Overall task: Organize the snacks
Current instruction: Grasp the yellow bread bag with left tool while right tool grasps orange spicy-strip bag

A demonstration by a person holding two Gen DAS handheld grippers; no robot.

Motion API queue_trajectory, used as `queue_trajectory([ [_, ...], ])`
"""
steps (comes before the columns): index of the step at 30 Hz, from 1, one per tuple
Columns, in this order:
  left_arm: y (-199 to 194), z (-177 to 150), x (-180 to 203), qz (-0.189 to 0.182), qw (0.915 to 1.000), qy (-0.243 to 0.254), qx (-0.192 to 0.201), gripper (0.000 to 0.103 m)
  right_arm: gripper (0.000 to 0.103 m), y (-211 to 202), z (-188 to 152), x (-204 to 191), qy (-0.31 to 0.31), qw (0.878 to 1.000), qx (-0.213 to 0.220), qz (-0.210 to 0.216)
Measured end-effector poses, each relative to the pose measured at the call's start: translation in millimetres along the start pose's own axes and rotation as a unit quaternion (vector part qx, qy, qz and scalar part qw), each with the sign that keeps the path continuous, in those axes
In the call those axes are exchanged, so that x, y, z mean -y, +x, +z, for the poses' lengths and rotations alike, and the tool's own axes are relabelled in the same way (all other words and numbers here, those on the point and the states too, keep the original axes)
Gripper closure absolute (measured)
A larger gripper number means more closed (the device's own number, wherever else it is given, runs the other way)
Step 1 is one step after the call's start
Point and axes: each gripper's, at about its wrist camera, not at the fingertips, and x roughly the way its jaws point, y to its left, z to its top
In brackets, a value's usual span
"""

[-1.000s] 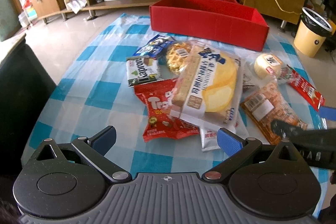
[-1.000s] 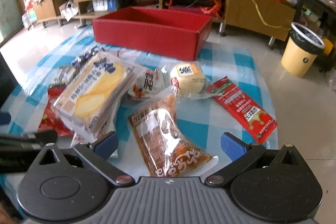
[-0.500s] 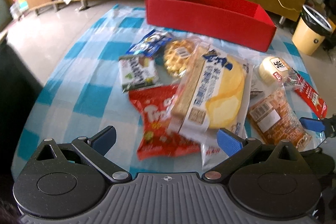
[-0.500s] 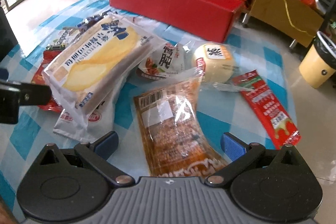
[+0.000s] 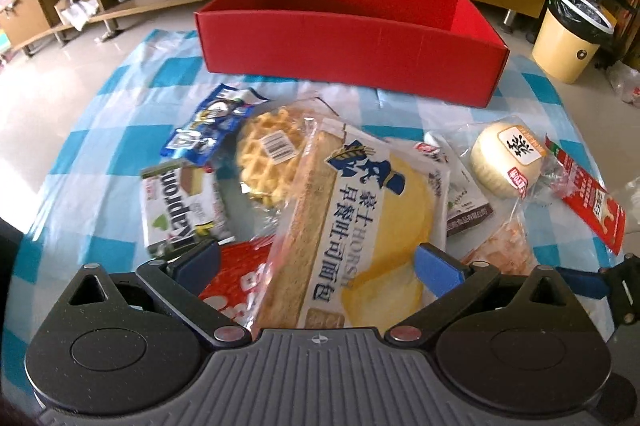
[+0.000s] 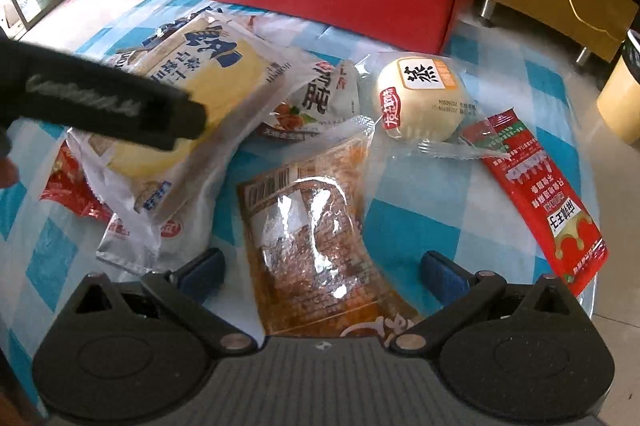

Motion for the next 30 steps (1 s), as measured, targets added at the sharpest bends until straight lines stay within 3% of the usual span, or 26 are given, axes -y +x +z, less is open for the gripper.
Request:
queue_trajectory([
  [5, 20, 0, 0, -0.030, 0.9990, 0.009, -0.032, 0.000, 0.002, 1, 4, 1, -0.002, 1.000, -0.010, 0.003],
  [7, 25, -3, 1, -0.032, 0.9987, 0.012, -0.038, 0.000, 0.008, 1, 5, 1, 0.001, 1.000, -0.007, -0.002],
  [12, 29, -12, 13, 0.000, 0.9972, 0.061, -0.043, 0.000, 0.022, -5, 5, 8, 0.011, 1.000, -0.002, -0.006],
  [14, 31, -19, 23, 0.020, 0.9933, 0.105, -0.044, 0.000, 0.023, -5, 5, 9, 0.012, 1.000, -0.002, -0.005],
  [17, 31, -20, 22, 0.023, 0.9936, 0.100, -0.048, 0.000, 0.020, -5, 5, 12, 0.021, 1.000, 0.003, 0.001],
  [19, 32, -17, 18, 0.016, 0.9940, 0.092, -0.057, 0.000, 0.004, -3, 5, 14, 0.029, 0.999, 0.007, 0.022],
  [20, 33, -17, 18, 0.014, 0.9936, 0.096, -0.058, 0.000, 0.001, -2, 3, 14, 0.025, 0.999, 0.008, 0.029],
  [24, 34, -18, 22, 0.020, 0.9913, 0.121, -0.048, 0.000, 0.001, -3, 0, 12, 0.023, 0.999, 0.016, 0.027],
  [26, 33, -20, 27, 0.027, 0.9896, 0.135, -0.040, 0.000, 0.006, -4, 1, 13, 0.029, 0.999, 0.015, 0.024],
  [30, 32, -21, 20, 0.017, 0.9911, 0.122, -0.051, 0.000, 0.033, -12, -1, 17, 0.031, 0.999, 0.019, 0.003],
])
